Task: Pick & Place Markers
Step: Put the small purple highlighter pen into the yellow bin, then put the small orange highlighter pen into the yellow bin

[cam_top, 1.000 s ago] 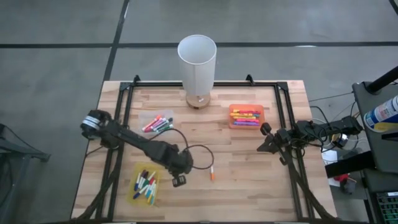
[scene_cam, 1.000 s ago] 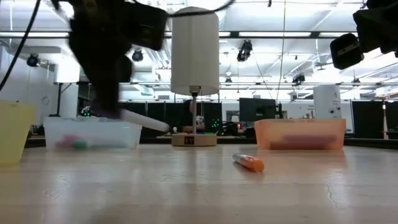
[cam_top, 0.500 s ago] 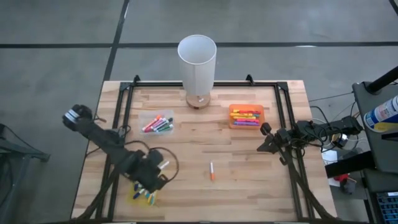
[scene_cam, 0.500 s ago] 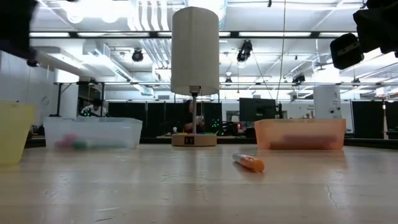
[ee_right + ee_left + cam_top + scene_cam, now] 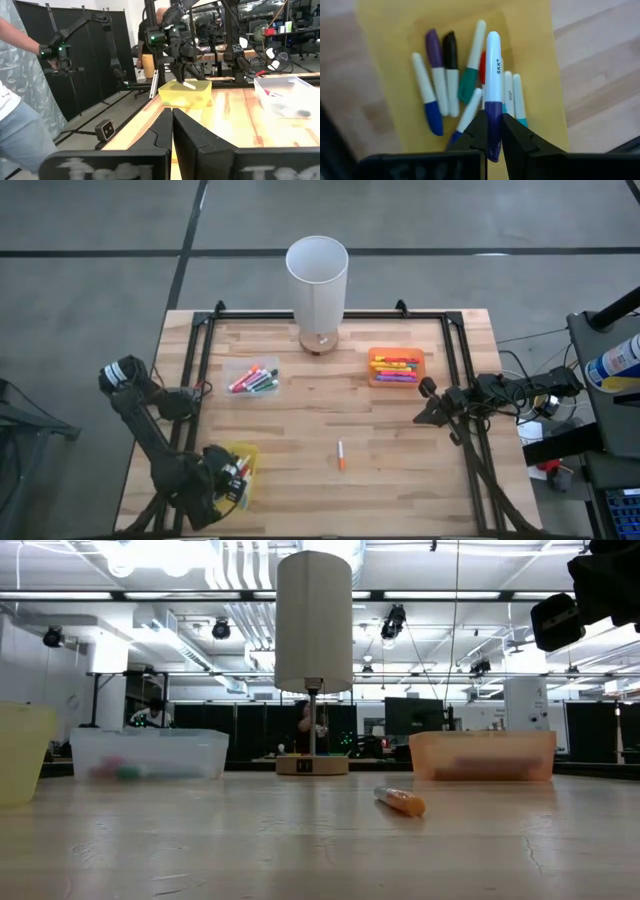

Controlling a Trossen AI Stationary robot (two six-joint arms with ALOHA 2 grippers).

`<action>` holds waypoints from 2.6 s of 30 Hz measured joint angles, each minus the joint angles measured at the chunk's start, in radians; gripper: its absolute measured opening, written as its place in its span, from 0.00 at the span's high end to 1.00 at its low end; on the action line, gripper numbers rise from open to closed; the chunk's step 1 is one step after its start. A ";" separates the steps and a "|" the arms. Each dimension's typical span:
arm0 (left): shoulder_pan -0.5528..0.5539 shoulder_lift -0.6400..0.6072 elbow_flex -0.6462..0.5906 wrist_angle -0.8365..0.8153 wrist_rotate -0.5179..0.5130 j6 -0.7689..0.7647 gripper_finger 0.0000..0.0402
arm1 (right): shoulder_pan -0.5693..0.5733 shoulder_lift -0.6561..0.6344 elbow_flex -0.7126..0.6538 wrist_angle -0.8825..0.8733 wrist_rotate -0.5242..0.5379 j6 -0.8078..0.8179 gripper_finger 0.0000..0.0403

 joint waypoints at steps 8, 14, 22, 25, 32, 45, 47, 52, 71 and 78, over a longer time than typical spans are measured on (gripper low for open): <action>0.012 0.000 -0.062 0.084 0.017 -0.027 0.88 | 0.000 0.000 0.000 0.000 0.000 0.000 0.98; 0.015 0.000 -0.070 0.085 0.058 -0.042 0.74 | 0.000 0.000 0.000 0.000 0.000 0.000 0.98; 0.068 -0.037 -0.055 0.104 0.078 -0.043 0.65 | 0.000 0.000 0.000 0.000 0.000 0.000 0.98; 0.119 -0.067 -0.026 0.103 -0.017 -0.020 0.65 | 0.000 0.000 0.000 0.000 0.000 0.000 0.98; 0.291 -0.126 0.006 0.224 -0.310 0.073 0.65 | 0.000 0.000 0.000 0.000 0.000 0.000 0.98; 0.602 -0.017 0.026 0.671 -0.179 0.371 0.65 | 0.000 0.000 0.000 0.000 0.000 0.000 0.98; 0.646 0.023 0.042 0.732 -0.142 0.425 0.65 | 0.000 0.000 0.000 0.000 0.000 0.000 0.98; 0.725 0.140 0.129 0.872 -0.016 0.533 0.65 | 0.000 0.000 0.000 0.000 0.000 0.000 0.98; 0.761 0.525 0.505 0.437 0.162 0.740 0.65 | 0.000 0.000 0.000 0.000 0.000 0.000 0.98; 0.759 0.582 0.522 0.440 0.196 0.739 0.65 | 0.000 0.000 0.000 0.000 0.000 0.000 0.98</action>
